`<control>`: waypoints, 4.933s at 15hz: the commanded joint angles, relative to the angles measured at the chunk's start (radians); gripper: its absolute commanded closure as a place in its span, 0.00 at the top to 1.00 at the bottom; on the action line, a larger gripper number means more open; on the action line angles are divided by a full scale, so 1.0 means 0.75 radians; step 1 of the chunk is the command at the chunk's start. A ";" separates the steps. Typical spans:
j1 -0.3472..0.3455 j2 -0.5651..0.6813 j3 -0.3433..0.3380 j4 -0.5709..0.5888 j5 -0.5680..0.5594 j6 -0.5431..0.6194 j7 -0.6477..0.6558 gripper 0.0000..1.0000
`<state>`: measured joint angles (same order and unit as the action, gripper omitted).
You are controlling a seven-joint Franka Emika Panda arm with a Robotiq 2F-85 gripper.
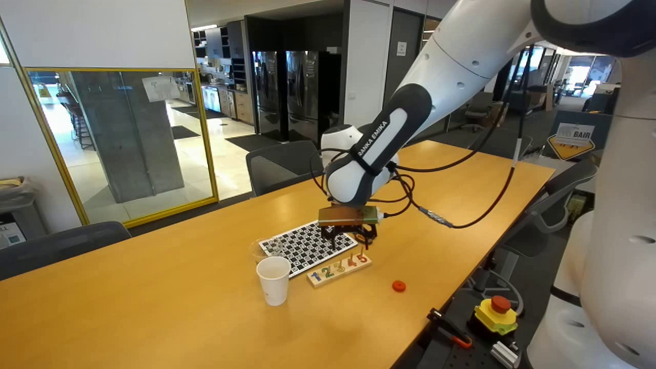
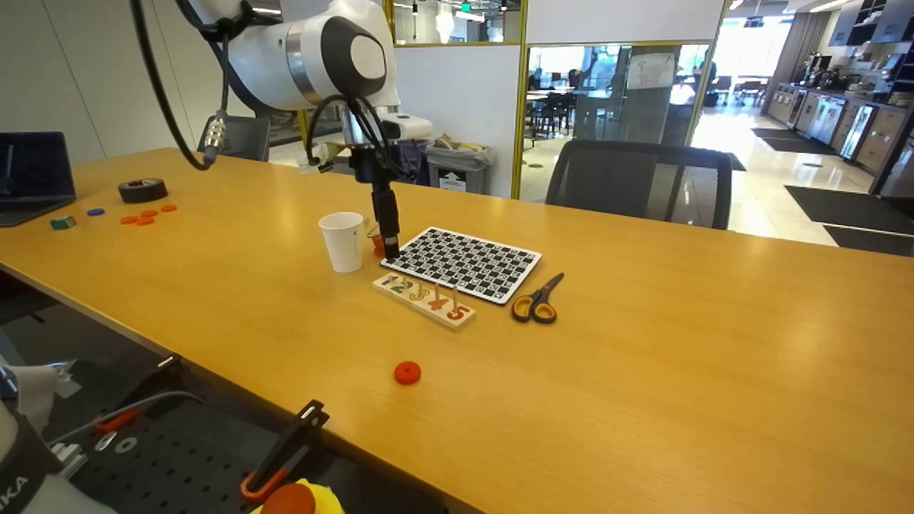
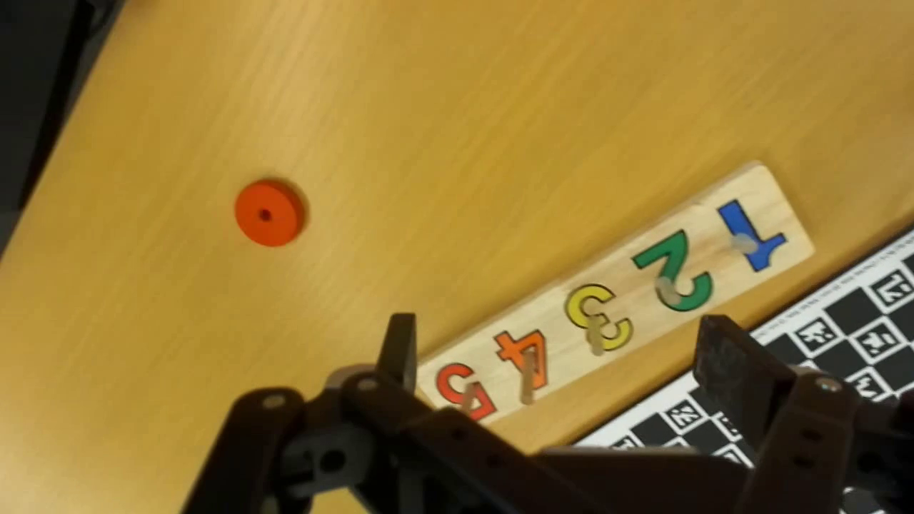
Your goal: Put the round yellow blocks in the white cup then put the round orange blocks in the clear cup respectively one at a time
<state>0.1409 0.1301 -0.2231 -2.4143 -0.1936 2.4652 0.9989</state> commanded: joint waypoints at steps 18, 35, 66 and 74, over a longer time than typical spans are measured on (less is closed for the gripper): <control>-0.428 0.069 0.051 -0.389 0.611 0.461 -0.789 1.00; -0.516 0.240 0.137 -0.286 0.885 0.458 -1.031 1.00; -0.089 -0.093 0.181 -0.077 0.024 0.478 -0.095 0.18; -0.003 0.196 0.264 0.276 0.012 0.442 -0.097 0.18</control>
<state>0.1147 0.1737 -0.0291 -2.3307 -0.2028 2.8130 0.9434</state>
